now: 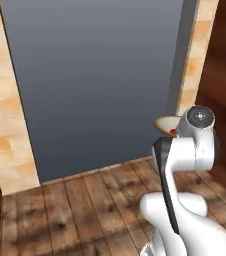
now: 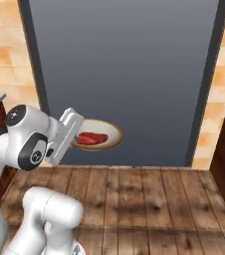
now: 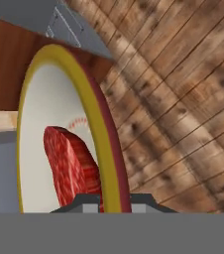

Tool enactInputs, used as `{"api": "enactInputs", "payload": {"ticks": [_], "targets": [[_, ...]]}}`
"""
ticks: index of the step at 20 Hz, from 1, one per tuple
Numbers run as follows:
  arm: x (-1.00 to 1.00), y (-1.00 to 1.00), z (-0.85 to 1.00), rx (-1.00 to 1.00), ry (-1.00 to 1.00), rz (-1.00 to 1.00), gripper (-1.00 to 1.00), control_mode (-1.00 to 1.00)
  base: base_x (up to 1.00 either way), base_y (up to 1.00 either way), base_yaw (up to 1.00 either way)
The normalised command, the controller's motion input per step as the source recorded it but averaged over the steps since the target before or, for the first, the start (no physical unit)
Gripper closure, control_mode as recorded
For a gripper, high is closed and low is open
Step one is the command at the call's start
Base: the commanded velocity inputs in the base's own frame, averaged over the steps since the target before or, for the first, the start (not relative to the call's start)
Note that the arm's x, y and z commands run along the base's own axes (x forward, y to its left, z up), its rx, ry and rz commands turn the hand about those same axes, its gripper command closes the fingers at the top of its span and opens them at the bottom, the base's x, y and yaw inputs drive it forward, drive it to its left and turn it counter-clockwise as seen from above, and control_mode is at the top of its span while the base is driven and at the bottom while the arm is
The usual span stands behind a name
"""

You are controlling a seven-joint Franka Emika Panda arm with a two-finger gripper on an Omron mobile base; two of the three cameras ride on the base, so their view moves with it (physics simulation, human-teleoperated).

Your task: Place one of the steaks on the plate and the other in the bowl. Then place the bowl in the fridge.

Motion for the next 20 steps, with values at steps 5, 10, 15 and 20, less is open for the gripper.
{"api": "enactInputs", "payload": {"ticks": [5, 10, 15, 20], "targets": [[0.0, 0.0, 0.0, 0.0, 0.0, 0.0, 1.0, 1.0, 0.0, -0.46, -0.9], [0.0, 0.0, 0.0, 0.0, 0.0, 0.0, 1.0, 1.0, 0.01, -0.37, -0.92], [0.0, 0.0, 0.0, 0.0, 0.0, 0.0, 1.0, 1.0, 0.42, -0.01, -0.82], [0.0, 0.0, 0.0, 0.0, 0.0, 0.0, 1.0, 1.0, 0.36, 0.0, -0.72]]}}
